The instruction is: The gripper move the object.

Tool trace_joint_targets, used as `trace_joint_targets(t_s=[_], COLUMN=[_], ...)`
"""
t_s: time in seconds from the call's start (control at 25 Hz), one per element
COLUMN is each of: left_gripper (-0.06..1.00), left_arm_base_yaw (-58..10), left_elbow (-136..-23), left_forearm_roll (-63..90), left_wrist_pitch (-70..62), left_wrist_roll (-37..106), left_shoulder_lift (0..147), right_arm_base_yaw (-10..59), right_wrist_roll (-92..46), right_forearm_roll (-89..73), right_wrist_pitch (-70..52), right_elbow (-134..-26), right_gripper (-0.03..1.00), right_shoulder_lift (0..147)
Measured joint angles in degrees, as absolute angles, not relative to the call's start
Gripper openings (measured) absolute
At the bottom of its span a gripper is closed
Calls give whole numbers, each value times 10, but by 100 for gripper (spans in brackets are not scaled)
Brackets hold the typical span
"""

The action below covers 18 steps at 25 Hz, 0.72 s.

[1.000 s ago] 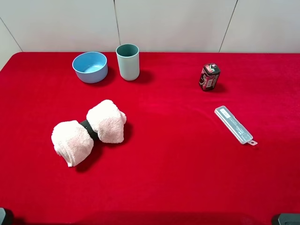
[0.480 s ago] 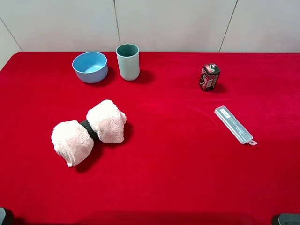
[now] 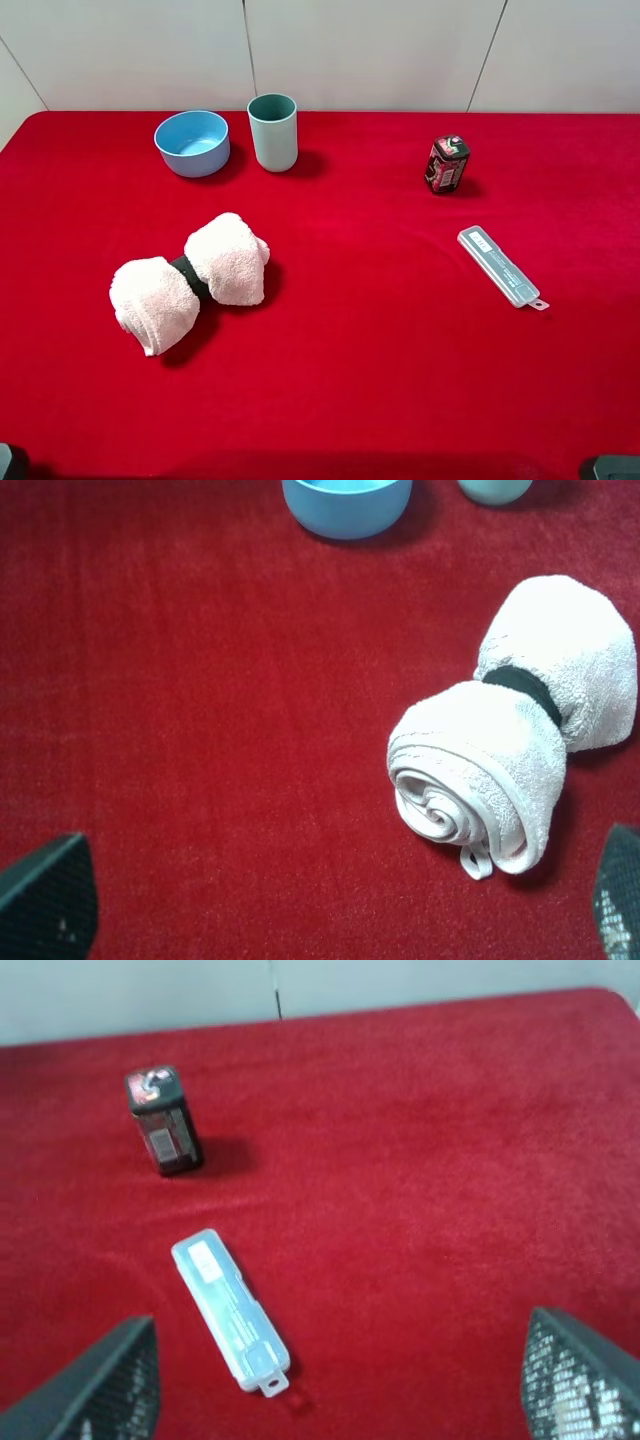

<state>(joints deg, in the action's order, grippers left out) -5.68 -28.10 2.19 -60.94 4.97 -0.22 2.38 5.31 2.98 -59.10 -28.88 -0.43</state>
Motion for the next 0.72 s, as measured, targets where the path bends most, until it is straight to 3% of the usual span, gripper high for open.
trace_joint_targets(t_s=[0.72], left_gripper=[98], left_arm_base_yaw=[-57], left_elbow=[-281], left_forearm_roll=[22], left_wrist_pitch=[-609], left_wrist_roll=[50], left_shoulder_lift=[-2], right_arm_base_yaw=[24], right_wrist_roll=[53], right_forearm_roll=[28], right_wrist_pitch=[-591], right_elbow=[-289], right_gripper=[56], right_shoulder_lift=[-4])
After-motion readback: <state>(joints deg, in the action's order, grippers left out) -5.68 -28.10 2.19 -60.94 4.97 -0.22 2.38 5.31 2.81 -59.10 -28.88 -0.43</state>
